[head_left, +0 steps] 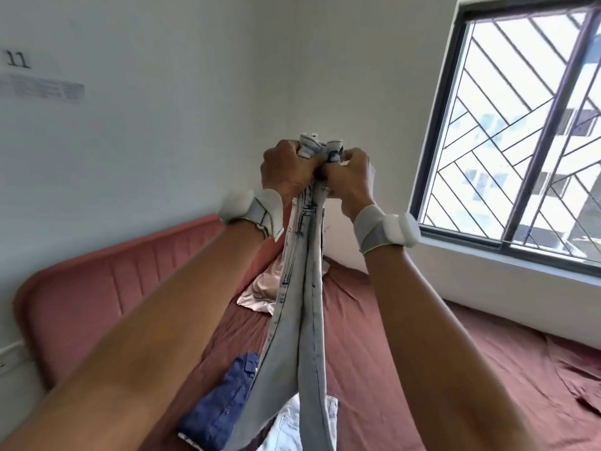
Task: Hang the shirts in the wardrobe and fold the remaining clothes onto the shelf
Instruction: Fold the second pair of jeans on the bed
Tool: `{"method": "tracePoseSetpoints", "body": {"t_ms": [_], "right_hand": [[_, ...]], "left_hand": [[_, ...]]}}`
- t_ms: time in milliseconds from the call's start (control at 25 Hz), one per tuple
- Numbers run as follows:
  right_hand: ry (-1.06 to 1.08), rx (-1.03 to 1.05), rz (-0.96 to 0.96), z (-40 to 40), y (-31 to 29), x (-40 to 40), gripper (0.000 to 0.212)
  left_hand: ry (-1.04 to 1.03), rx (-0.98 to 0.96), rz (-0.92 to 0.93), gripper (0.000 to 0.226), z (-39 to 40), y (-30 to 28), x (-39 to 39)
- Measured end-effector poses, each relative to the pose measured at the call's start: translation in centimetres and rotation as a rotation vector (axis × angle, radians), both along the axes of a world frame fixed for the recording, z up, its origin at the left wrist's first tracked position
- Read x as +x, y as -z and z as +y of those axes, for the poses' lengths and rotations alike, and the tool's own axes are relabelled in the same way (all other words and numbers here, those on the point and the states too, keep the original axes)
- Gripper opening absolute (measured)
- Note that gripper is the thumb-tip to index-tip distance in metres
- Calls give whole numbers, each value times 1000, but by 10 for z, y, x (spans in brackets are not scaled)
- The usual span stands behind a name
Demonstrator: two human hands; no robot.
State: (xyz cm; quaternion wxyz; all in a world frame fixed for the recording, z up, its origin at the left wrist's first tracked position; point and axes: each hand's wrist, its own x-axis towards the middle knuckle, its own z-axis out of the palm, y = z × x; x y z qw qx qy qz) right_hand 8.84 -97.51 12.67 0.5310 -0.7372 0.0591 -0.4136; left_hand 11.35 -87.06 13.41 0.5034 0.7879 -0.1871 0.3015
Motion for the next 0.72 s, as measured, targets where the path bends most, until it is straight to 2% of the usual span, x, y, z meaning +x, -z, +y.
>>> {"method": "tracePoseSetpoints", "body": {"t_ms": [120,200,280,320,360,440,520,560,640,720], "right_hand": [[-94,34,47,-13,-7,-5,17],[-230,116,21,-16,-10,-10,21],[-456,221,-41,-17,-11,-15,19],[-540,224,-34,-18,-12,-18,20],[-597,206,-2,-18,-12,-20,29],[-653,149,61,-21,-7,-24,42],[-607,133,40,-27,14,-25,34],[-527,141,9,-31,31,-27,37],[-391,149,7,-39,75,-31,55],[-312,19,148,-41,130,-34,61]], "left_hand": [[202,-32,71,40,-1,7,10],[393,-41,67,39,-5,23,13],[522,-145,113,68,-19,41,17],[525,-201,105,76,-27,47,19],[479,-266,76,74,-33,50,22],[360,-384,63,59,-43,50,21],[284,-459,120,50,-44,52,16],[266,-484,142,47,-44,54,18],[237,-540,159,41,-41,54,20],[196,-563,180,37,-39,48,19]]}}
